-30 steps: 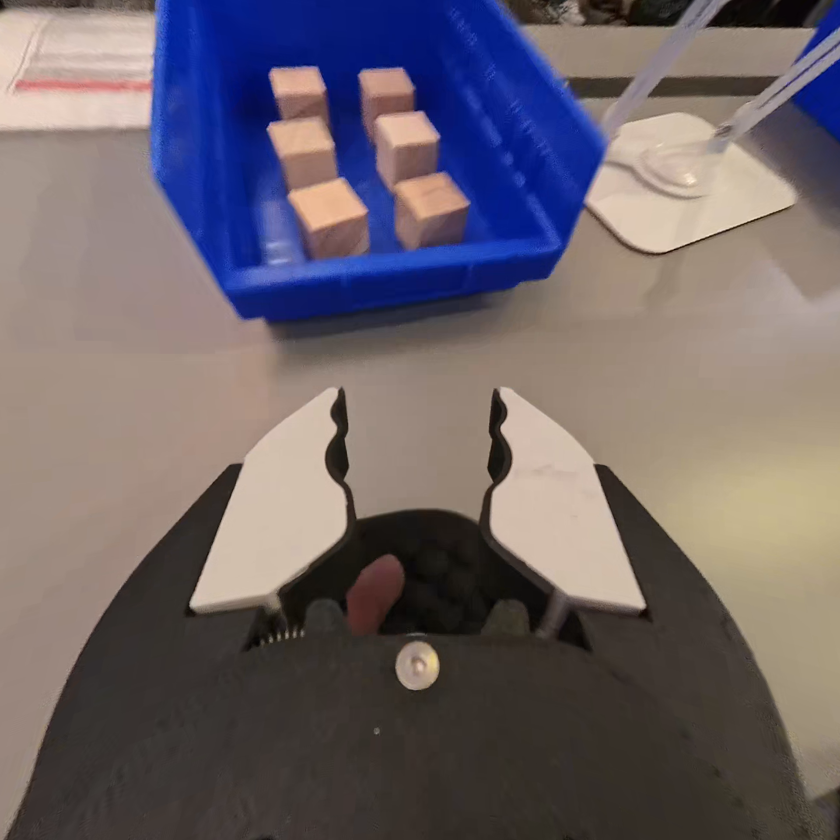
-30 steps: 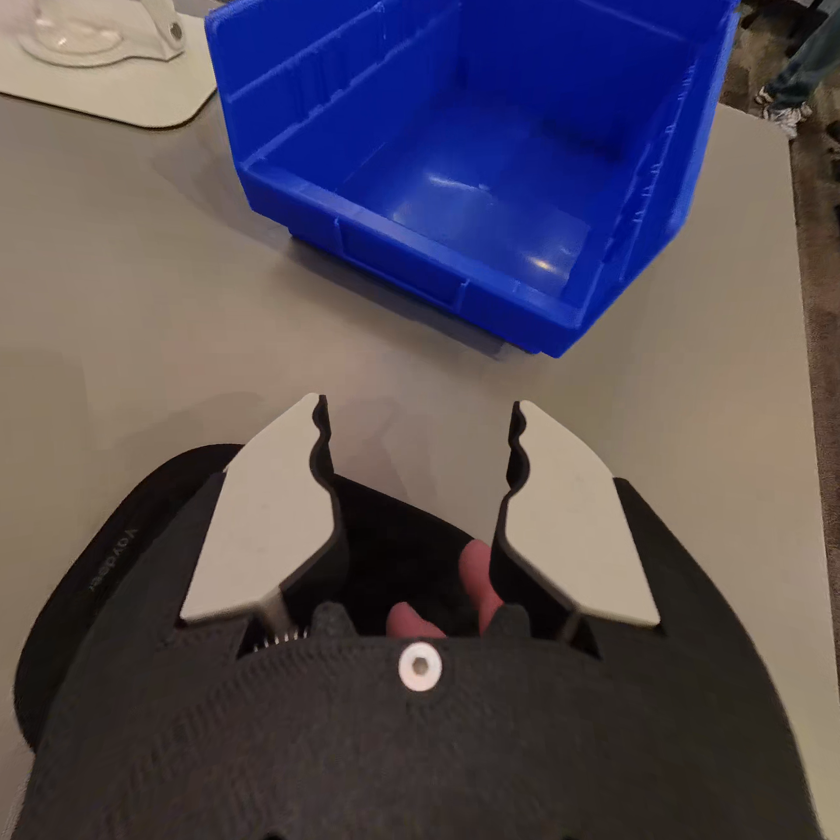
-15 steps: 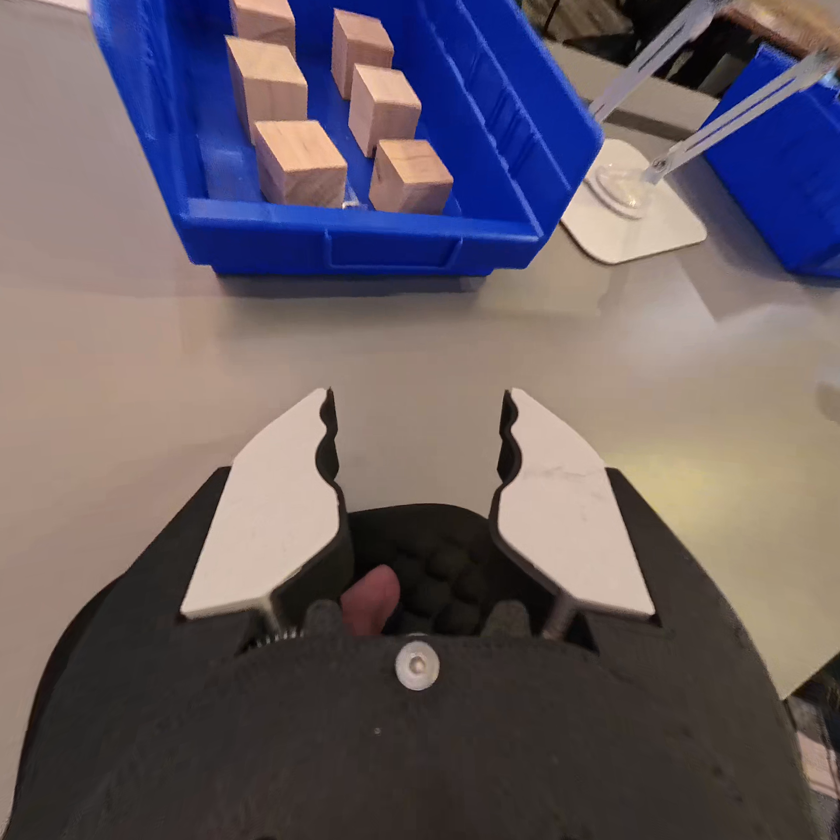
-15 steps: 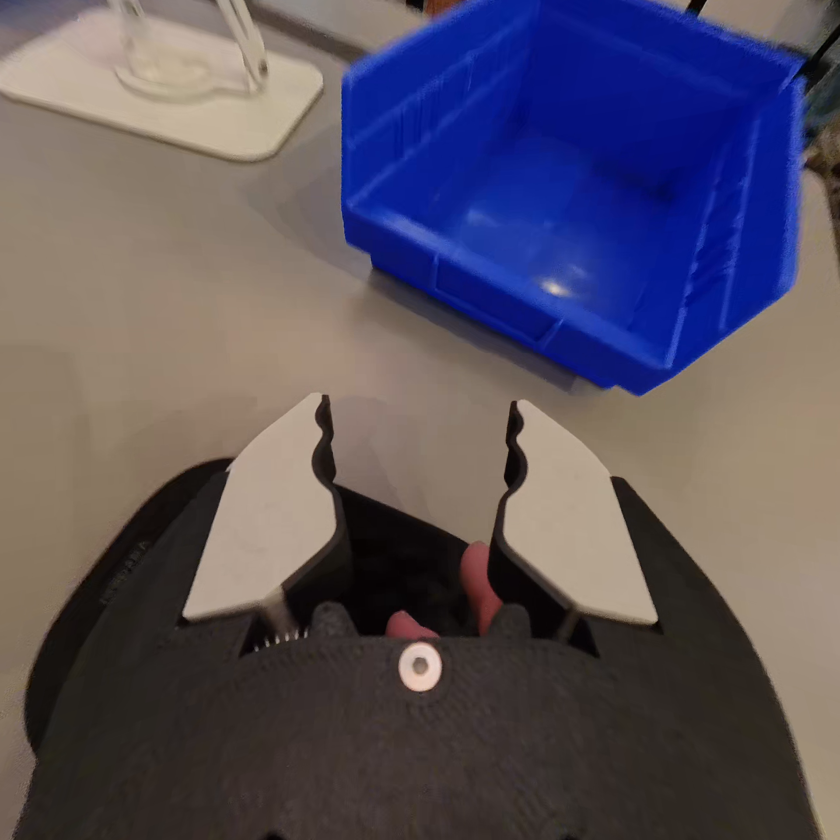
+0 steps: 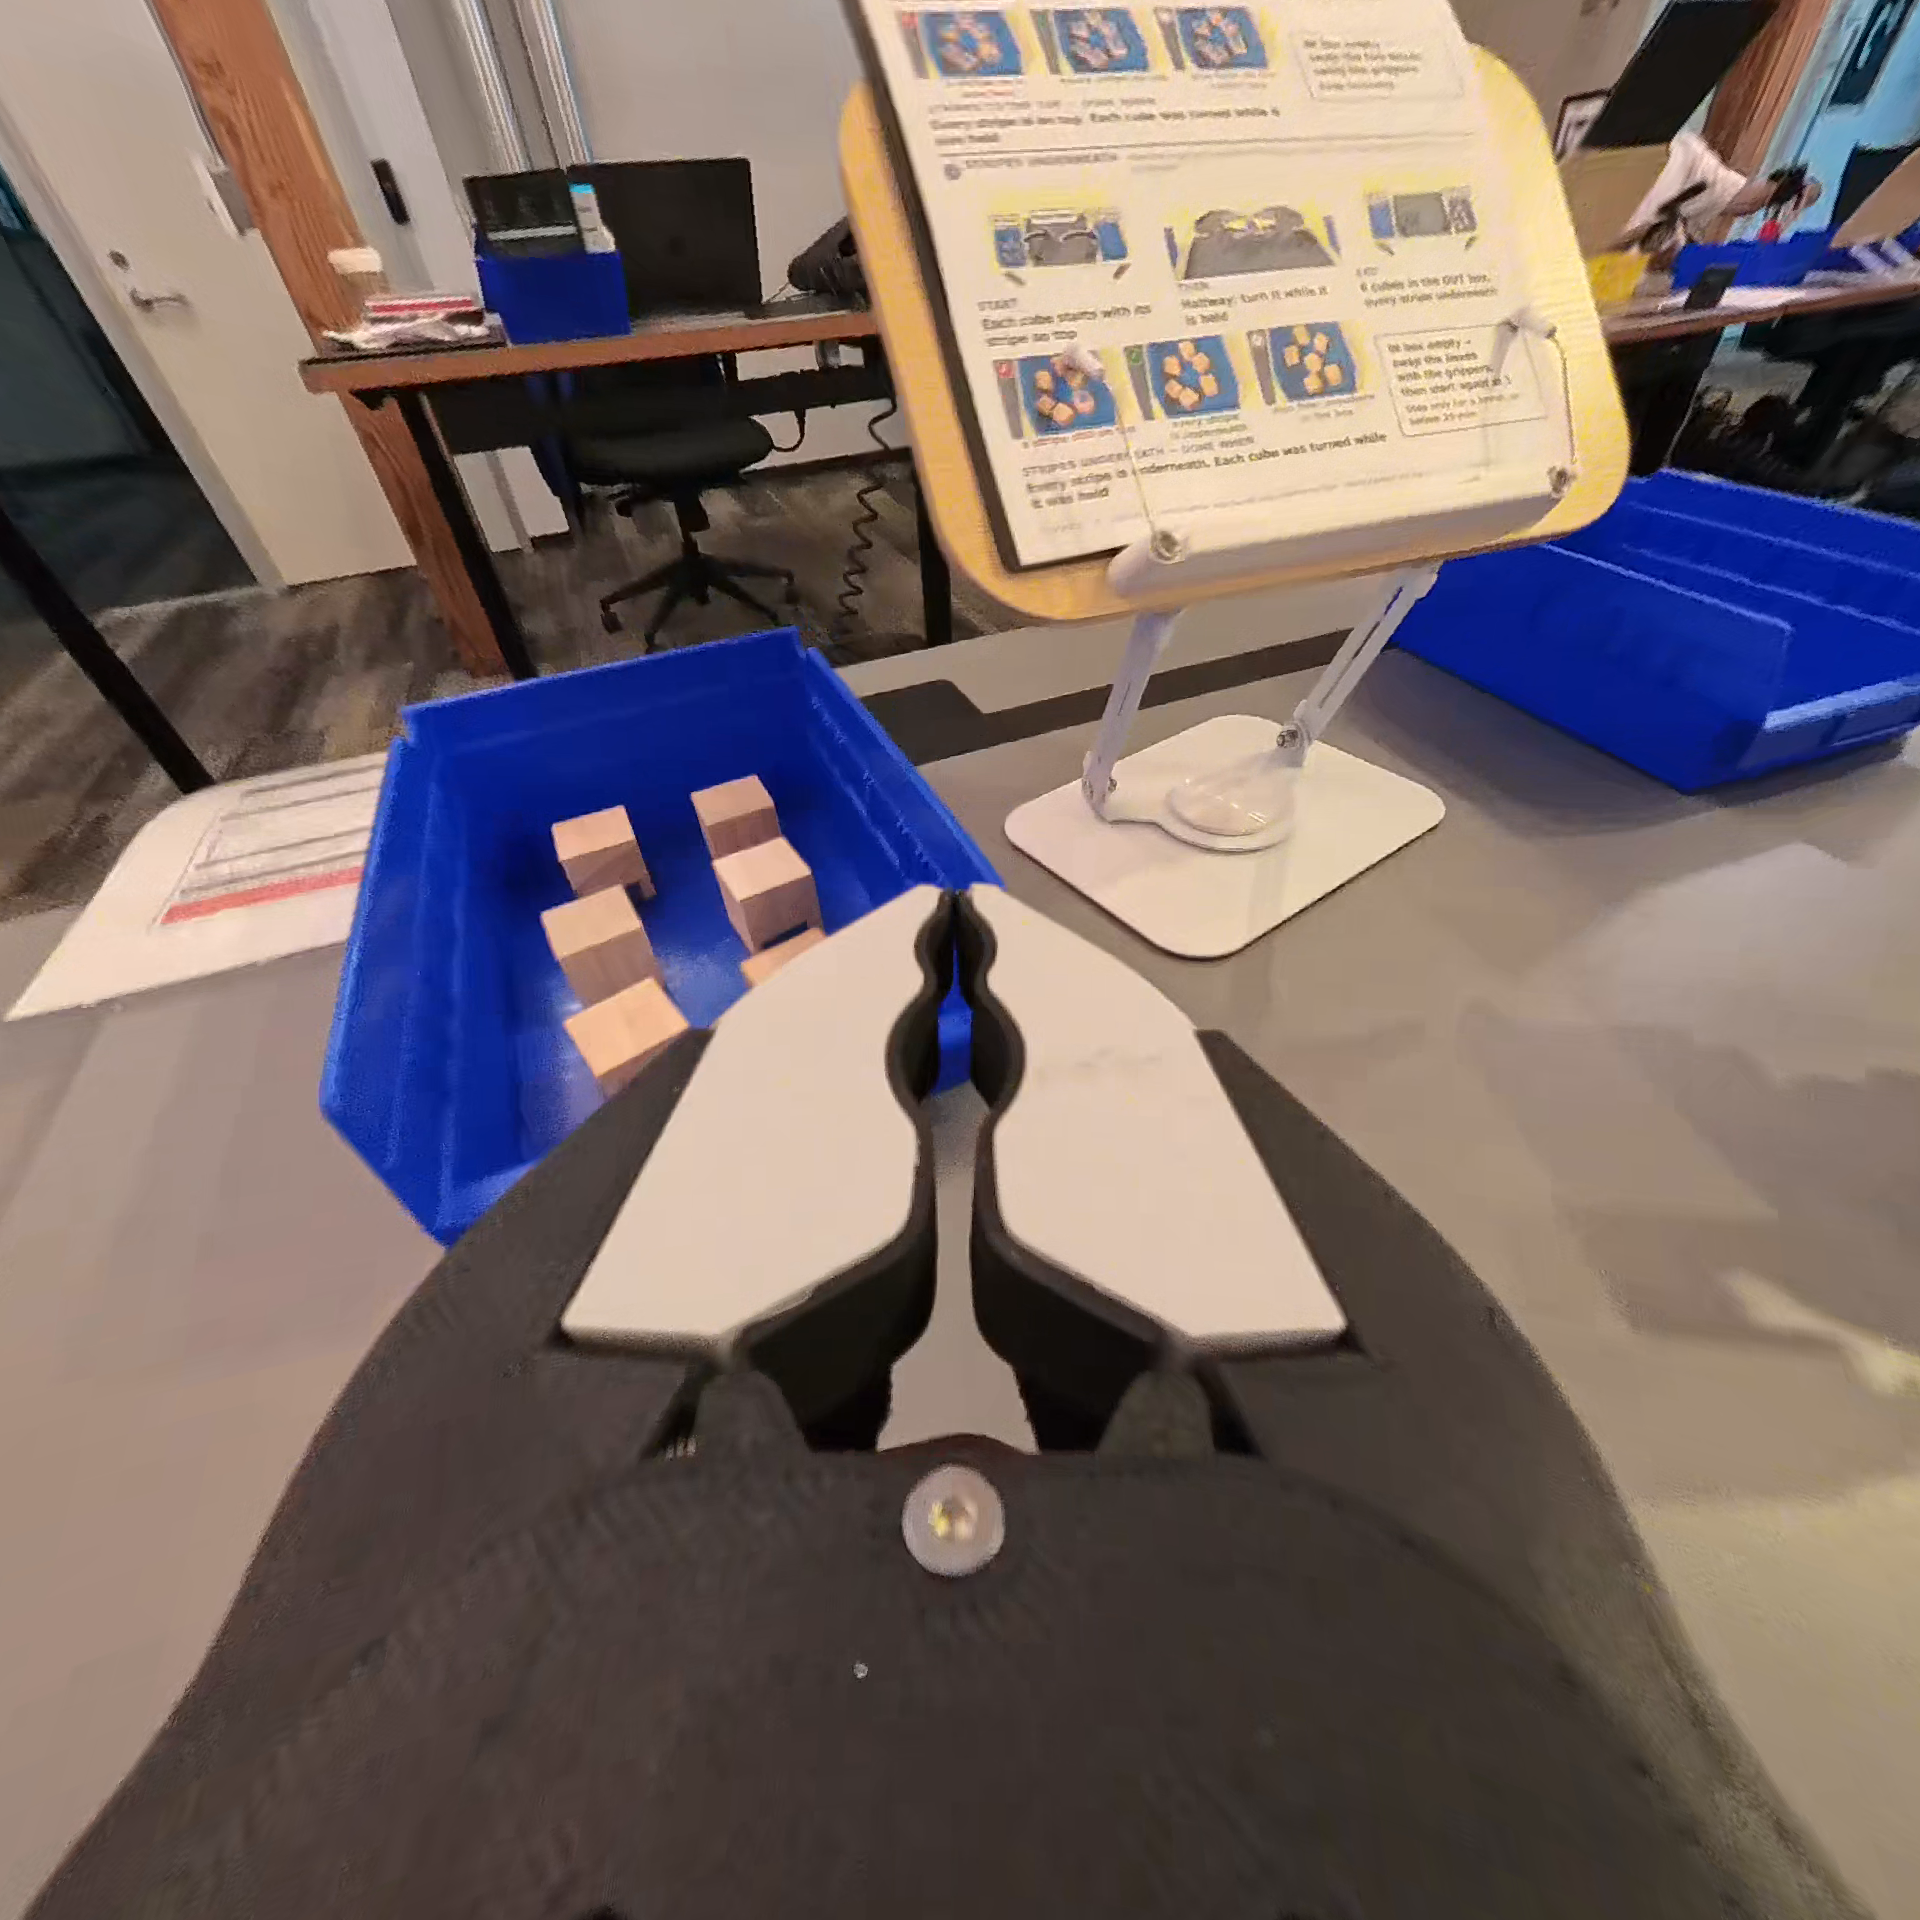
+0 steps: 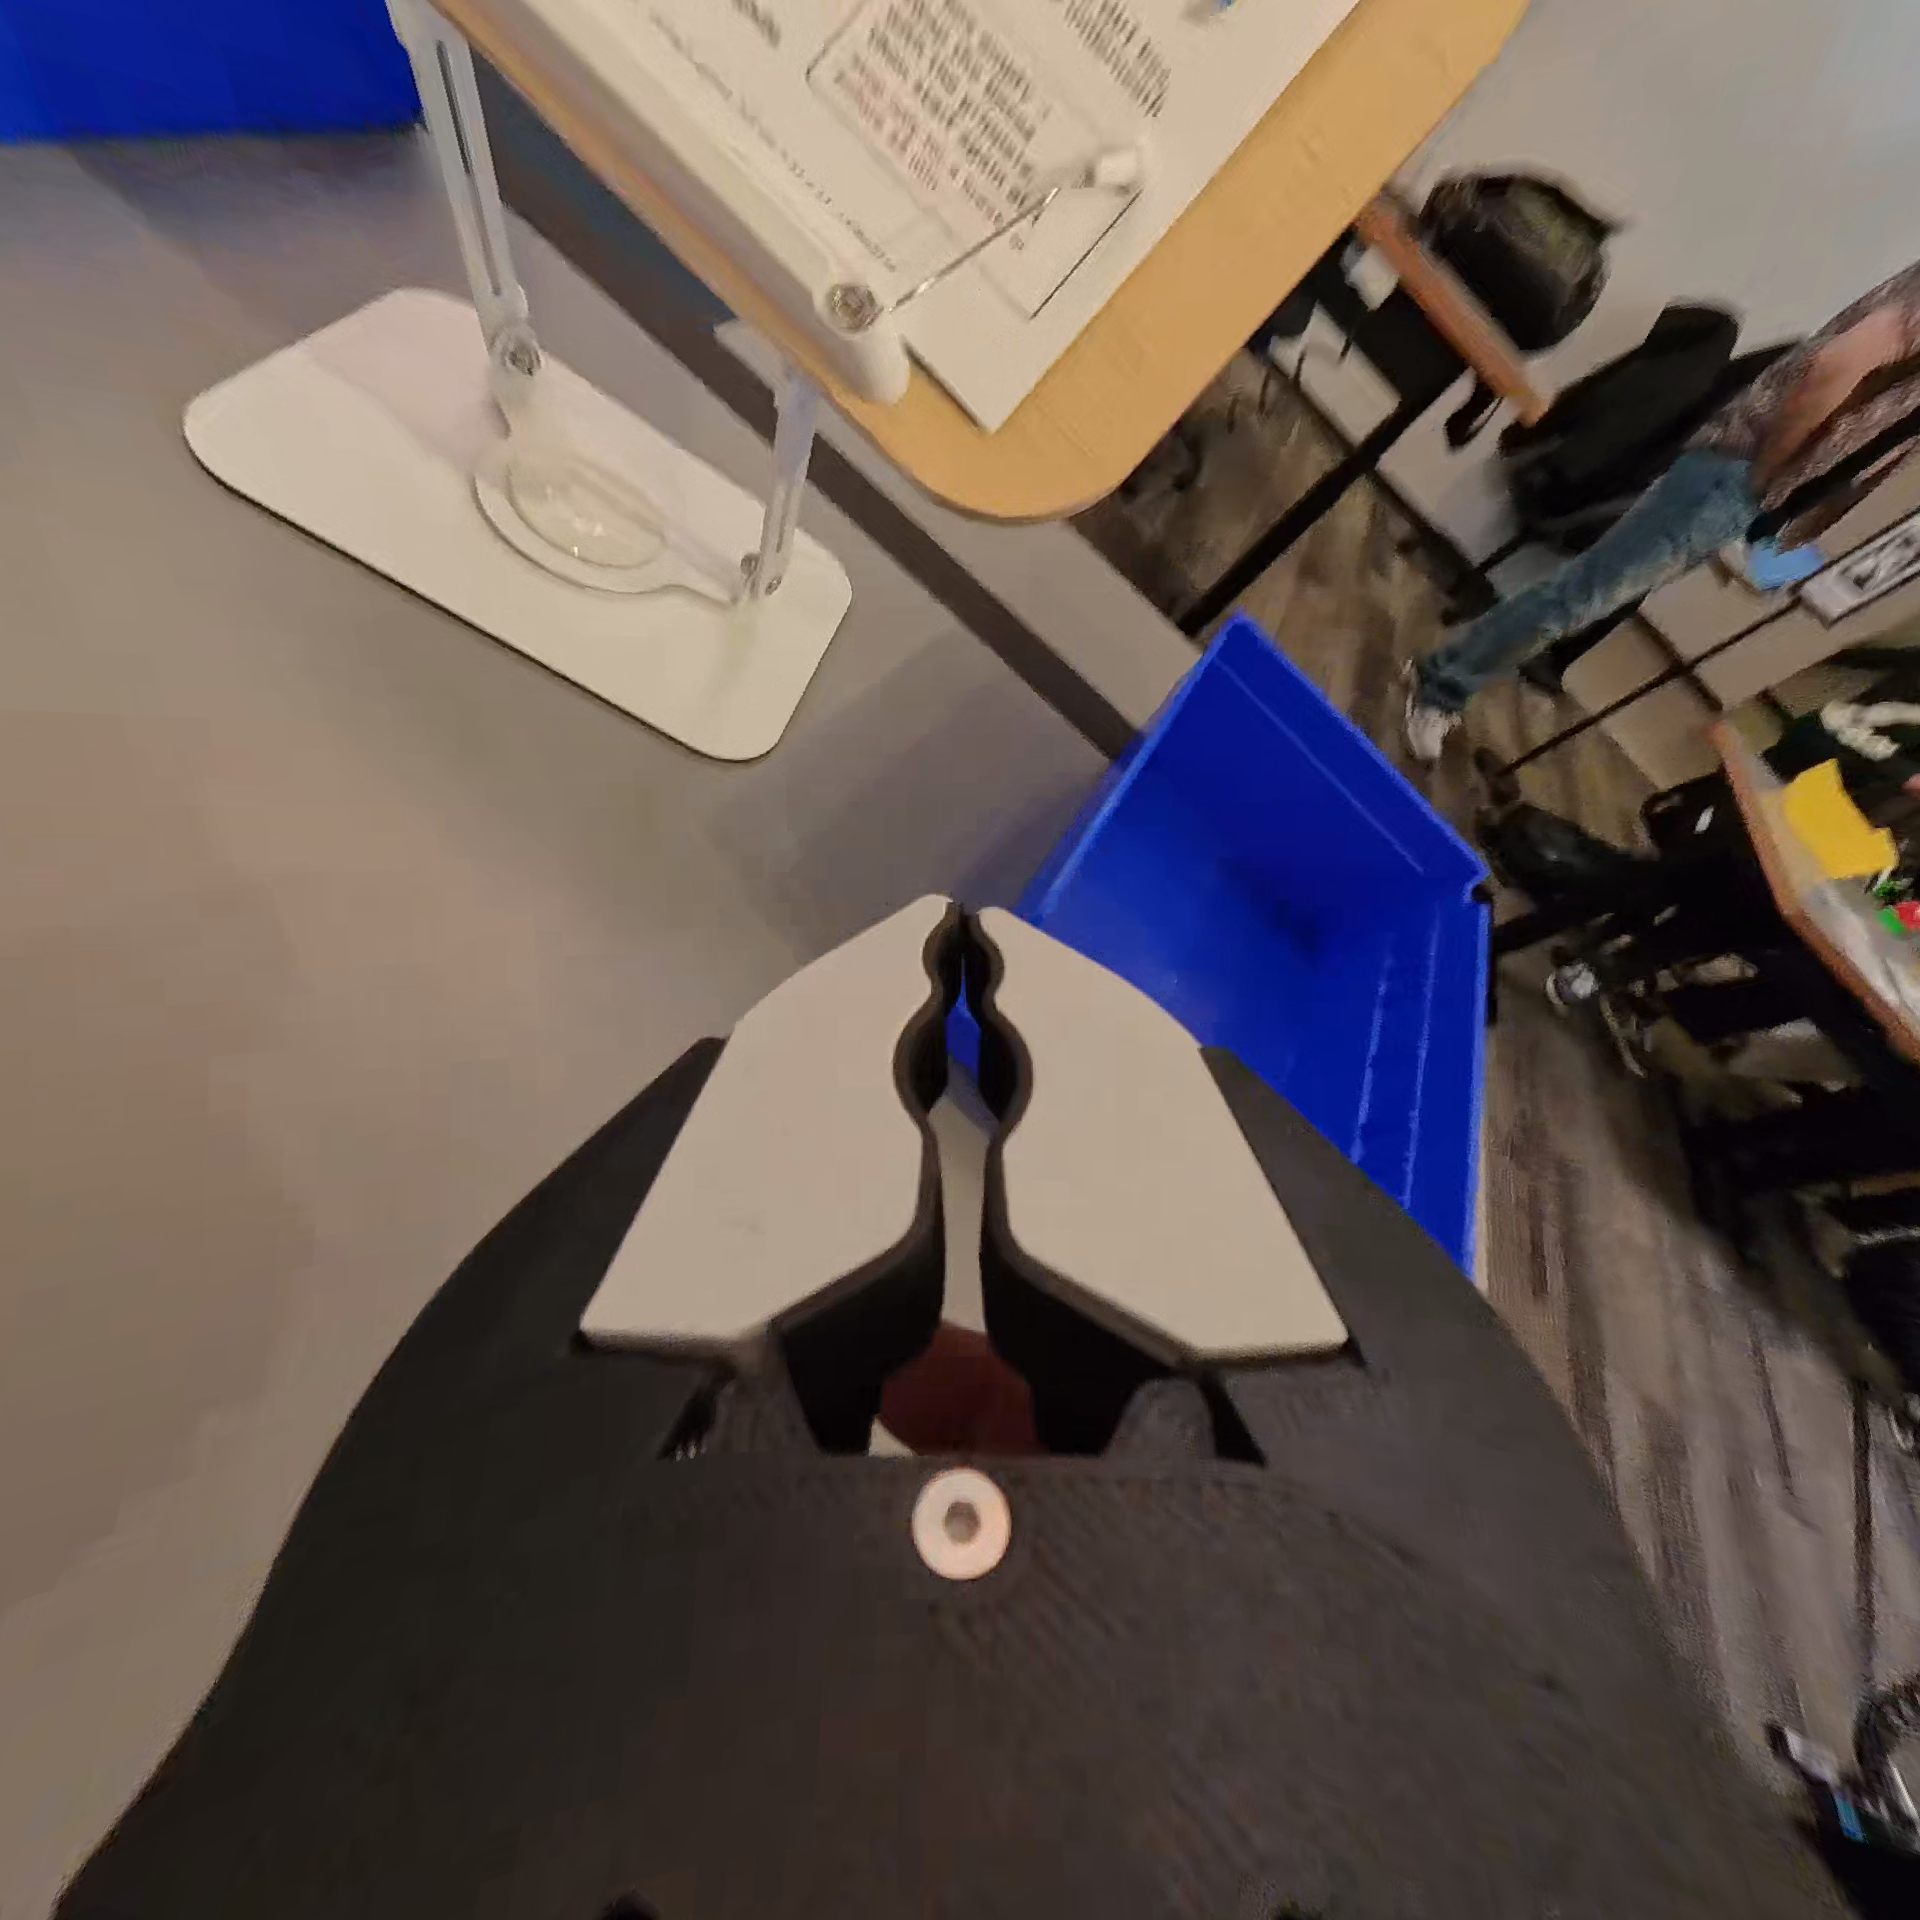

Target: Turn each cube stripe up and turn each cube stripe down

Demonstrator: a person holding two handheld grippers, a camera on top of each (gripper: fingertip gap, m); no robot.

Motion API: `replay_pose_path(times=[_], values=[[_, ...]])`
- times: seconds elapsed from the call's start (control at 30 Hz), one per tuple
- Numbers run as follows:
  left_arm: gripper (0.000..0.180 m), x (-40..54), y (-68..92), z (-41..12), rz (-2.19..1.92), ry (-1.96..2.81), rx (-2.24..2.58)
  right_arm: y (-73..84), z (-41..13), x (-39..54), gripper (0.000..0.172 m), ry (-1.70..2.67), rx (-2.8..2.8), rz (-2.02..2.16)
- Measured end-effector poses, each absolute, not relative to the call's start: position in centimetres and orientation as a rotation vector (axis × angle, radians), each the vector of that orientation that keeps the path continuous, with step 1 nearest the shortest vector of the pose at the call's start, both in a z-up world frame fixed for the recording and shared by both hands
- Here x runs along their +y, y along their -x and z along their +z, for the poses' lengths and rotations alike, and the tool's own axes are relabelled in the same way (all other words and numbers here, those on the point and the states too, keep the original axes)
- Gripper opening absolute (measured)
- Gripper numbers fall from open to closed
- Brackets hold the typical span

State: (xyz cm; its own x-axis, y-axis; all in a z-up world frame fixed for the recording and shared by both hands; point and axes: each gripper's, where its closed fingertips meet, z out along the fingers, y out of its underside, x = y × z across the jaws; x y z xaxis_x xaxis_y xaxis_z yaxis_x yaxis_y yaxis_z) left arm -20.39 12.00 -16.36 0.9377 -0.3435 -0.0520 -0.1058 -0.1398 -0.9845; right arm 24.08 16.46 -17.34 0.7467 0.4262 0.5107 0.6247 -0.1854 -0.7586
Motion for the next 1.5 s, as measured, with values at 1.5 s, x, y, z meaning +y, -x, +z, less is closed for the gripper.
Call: replay_pose_path(times=[1.5], values=[[0.0,15.8,20.8,-18.1,0.071,1.806,0.343,-18.4,-18.0,18.9,0.0,1.829,-0.766,-0.207]])
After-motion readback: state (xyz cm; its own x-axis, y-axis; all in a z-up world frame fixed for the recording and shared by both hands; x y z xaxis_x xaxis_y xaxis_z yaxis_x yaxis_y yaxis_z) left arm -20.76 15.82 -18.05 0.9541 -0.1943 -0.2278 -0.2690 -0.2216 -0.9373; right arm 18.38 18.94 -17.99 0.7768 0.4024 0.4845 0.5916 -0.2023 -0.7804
